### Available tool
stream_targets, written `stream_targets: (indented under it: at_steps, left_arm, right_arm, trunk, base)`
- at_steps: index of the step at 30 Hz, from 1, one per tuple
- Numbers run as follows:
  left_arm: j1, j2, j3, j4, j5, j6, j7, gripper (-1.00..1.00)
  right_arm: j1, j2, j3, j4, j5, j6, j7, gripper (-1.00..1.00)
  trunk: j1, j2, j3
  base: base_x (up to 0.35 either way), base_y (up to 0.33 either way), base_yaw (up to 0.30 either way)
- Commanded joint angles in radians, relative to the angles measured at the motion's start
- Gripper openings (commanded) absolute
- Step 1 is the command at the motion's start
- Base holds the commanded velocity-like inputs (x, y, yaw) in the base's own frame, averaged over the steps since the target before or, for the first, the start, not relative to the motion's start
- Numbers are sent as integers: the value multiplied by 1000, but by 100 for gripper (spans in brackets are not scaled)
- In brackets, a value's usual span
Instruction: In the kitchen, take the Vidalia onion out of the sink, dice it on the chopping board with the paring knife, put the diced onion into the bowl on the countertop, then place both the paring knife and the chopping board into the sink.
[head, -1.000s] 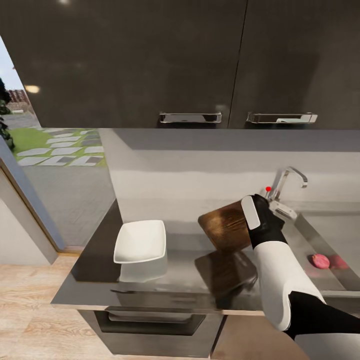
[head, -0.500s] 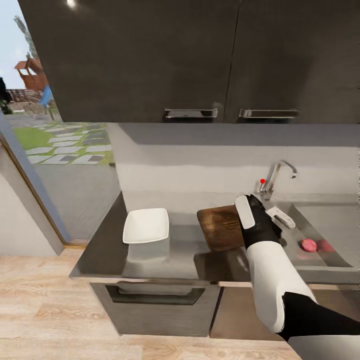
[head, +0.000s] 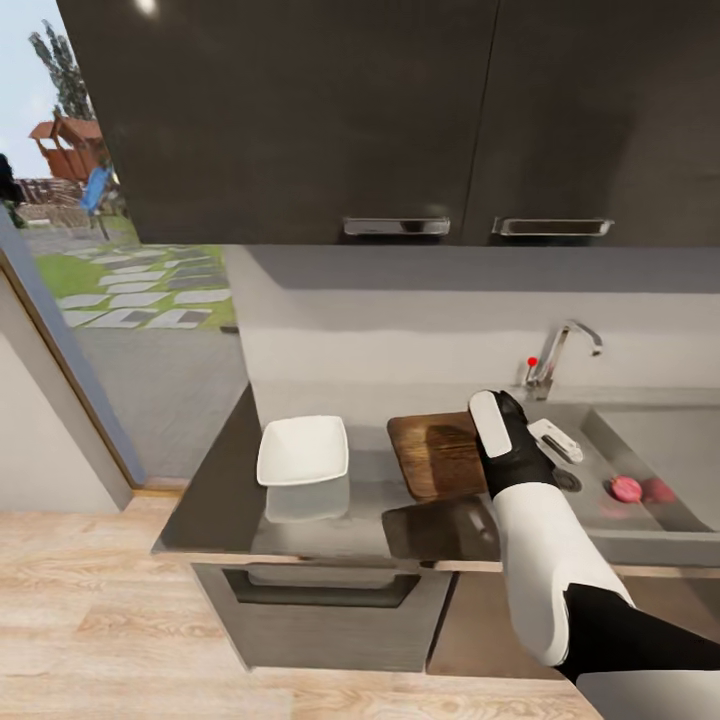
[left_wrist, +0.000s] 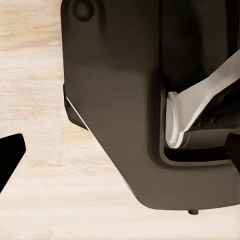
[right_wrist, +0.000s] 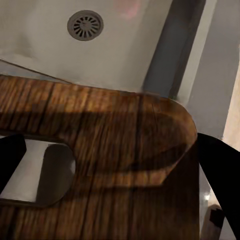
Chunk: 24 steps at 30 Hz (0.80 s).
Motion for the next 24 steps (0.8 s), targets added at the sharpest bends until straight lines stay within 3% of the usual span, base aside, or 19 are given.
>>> stream_targets:
  at_steps: [1, 2, 4, 14, 24]
  left_arm:
    - [0, -1, -1, -2, -4, -1, 2, 100]
    - [0, -3, -1, -2, -4, -1, 2, 100]
    - [0, -3, -1, -3, -4, -1, 2, 100]
    - [0, -3, -1, -3, -4, -1, 2, 100]
    - [0, -5, -1, -4, -5, -1, 2, 100]
  right_arm:
    - [-1, 3, -1, 8, -11, 11, 0, -100]
    - [-1, 3, -1, 16, -35, 12, -2, -100]
    - [-1, 3, -1, 20, -44, 12, -1, -100]
    - [0, 1, -3, 63, -47, 9, -20, -100]
    - [-1, 1, -3, 68, -48, 7, -120, -100]
  trunk:
    - [1, -2, -2]
    - [1, -2, -2]
    - [1, -2, -2]
    - [1, -2, -2]
    - [1, -2, -2]
  base:
    - [161, 134, 0]
    - [122, 50, 0]
    - [108, 26, 0]
    - [19, 4, 0]
    - [0, 0, 0]
